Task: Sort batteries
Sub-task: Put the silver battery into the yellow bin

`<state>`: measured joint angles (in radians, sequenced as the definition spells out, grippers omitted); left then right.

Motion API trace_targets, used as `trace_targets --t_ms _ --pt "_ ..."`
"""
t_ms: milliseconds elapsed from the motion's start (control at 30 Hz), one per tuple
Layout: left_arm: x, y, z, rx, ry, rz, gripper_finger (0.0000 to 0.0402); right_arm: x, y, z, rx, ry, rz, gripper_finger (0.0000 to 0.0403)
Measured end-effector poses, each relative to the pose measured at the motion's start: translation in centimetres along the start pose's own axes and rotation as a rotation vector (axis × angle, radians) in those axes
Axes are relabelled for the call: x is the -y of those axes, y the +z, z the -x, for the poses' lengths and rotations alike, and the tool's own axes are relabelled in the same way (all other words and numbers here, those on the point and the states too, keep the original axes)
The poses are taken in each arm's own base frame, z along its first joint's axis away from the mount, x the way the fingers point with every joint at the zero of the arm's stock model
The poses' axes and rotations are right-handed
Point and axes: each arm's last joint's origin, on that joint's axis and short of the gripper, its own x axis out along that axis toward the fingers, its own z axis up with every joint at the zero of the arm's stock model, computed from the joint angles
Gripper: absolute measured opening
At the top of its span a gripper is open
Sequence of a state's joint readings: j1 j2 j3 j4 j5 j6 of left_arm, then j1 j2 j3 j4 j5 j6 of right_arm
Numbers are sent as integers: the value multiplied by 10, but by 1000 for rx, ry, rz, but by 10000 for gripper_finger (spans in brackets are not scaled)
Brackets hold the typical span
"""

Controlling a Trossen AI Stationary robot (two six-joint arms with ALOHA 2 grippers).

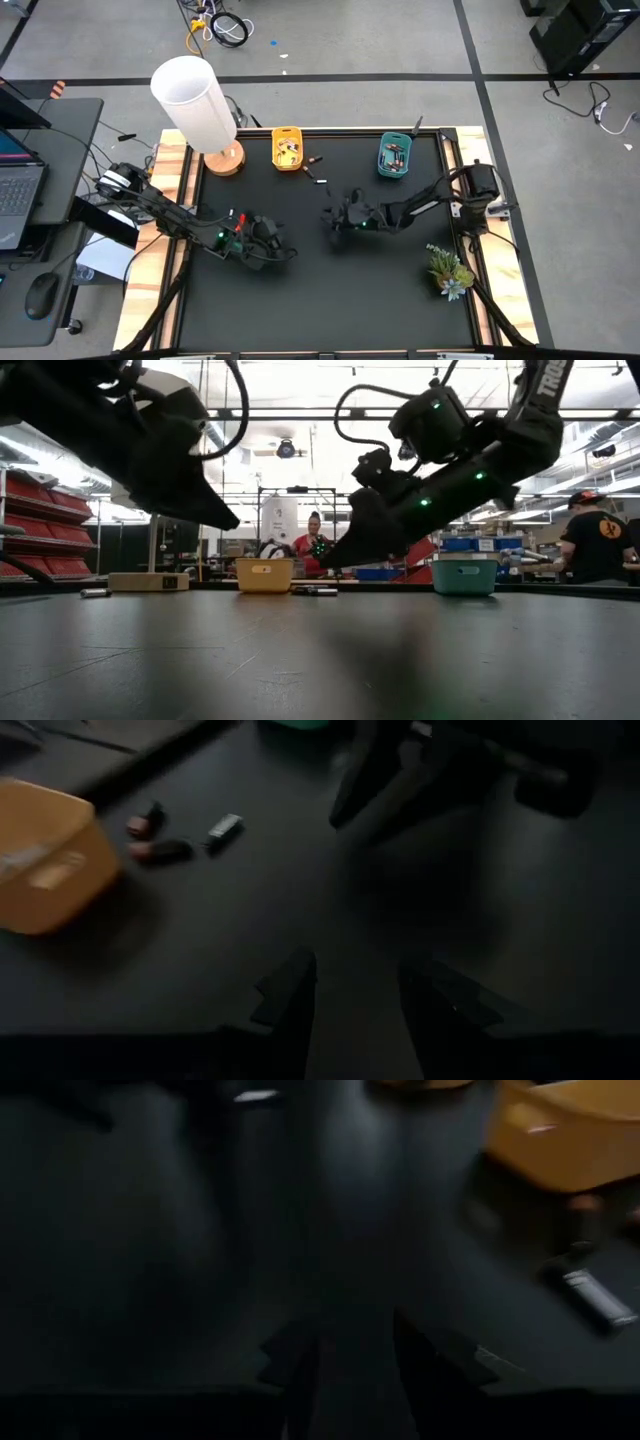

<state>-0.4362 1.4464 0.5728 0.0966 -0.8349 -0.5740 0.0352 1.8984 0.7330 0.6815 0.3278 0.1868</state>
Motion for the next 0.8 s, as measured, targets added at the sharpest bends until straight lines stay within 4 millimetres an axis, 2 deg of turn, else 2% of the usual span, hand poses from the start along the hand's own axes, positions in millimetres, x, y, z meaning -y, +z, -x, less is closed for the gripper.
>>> trace_targets --t_ms 133,267,533,800 --pt "4 2 0 -11 -76 66 147 -12 -2 7 -16 18 79 140" --pt "4 3 1 -10 -79 72 147 -8 -2 7 -30 -68 124 140" --pt "2 4 -2 -10 -67 44 147 59 9 -11 -31 -85 24 155" --pt "1 3 -2 -9 -56 5 147 95 22 -19 -21 -49 7 205"
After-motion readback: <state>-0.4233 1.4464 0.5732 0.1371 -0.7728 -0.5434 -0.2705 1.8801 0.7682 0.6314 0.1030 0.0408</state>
